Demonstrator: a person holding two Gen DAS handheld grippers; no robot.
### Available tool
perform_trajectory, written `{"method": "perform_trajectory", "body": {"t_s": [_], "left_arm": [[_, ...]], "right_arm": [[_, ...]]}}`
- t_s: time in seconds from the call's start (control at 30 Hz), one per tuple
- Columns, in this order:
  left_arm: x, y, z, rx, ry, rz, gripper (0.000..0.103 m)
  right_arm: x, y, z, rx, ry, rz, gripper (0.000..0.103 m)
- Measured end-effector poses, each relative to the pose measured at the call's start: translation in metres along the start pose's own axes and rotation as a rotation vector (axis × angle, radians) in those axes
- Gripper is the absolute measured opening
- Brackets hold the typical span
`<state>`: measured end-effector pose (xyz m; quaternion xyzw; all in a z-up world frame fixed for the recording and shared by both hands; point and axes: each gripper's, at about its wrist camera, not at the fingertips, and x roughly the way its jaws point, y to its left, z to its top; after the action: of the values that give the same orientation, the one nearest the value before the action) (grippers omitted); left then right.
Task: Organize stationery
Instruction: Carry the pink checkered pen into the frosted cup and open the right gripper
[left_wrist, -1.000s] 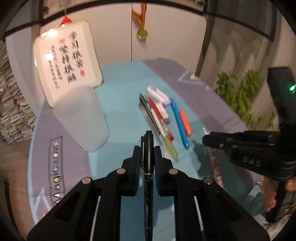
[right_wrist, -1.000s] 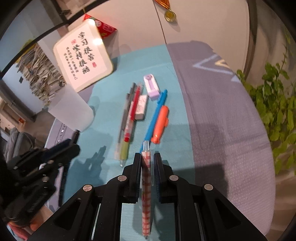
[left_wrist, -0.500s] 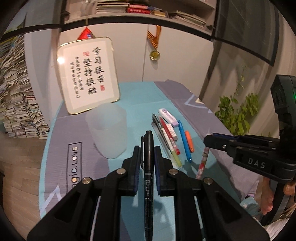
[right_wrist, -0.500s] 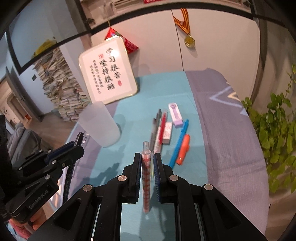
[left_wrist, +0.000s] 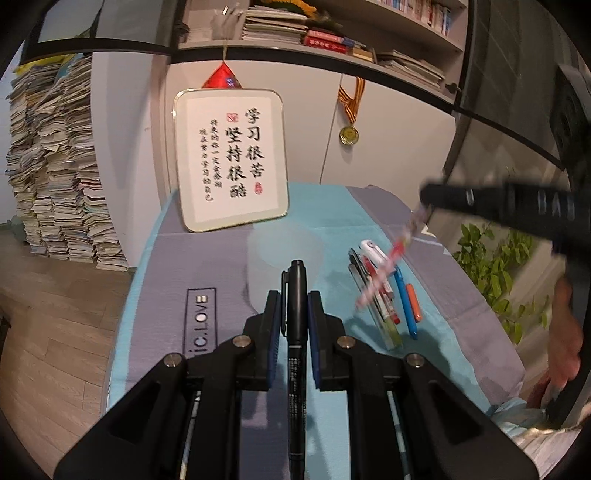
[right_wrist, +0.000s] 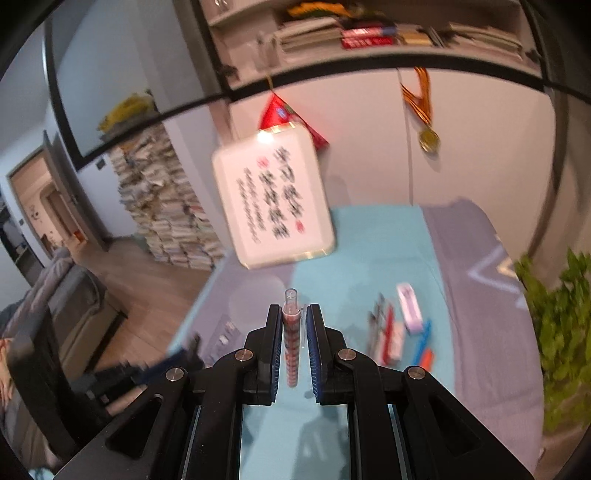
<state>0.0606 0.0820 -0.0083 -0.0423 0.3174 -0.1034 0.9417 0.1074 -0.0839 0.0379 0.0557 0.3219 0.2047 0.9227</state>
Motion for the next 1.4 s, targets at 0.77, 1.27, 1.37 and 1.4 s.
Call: {"method": "perform_trajectory", "body": {"t_s": [0.77, 1.27, 1.37, 1.4], "left_arm": [[0.006, 0.034, 0.021, -0.025, -0.050, -0.005, 0.012], [0.008, 0.028, 0.035, -0.022, -0.080, -0.021, 0.012], [0.008, 0.025, 0.040, -0.024, -0.089, -0.027, 0.012], [0.008, 0.024, 0.042, -0.025, -0.091, -0.030, 0.012]], "right_arm": [[0.067, 0.026, 0.035, -0.044, 0.001, -0.042, 0.014], [0.093, 0.018, 0.012, -0.034, 0.124, 0.003, 0.014], [0.090, 0.015, 0.011, -0.031, 0.122, 0.003, 0.014], [0.088, 0.015, 0.010, -0.031, 0.120, 0.004, 0.014]]}}
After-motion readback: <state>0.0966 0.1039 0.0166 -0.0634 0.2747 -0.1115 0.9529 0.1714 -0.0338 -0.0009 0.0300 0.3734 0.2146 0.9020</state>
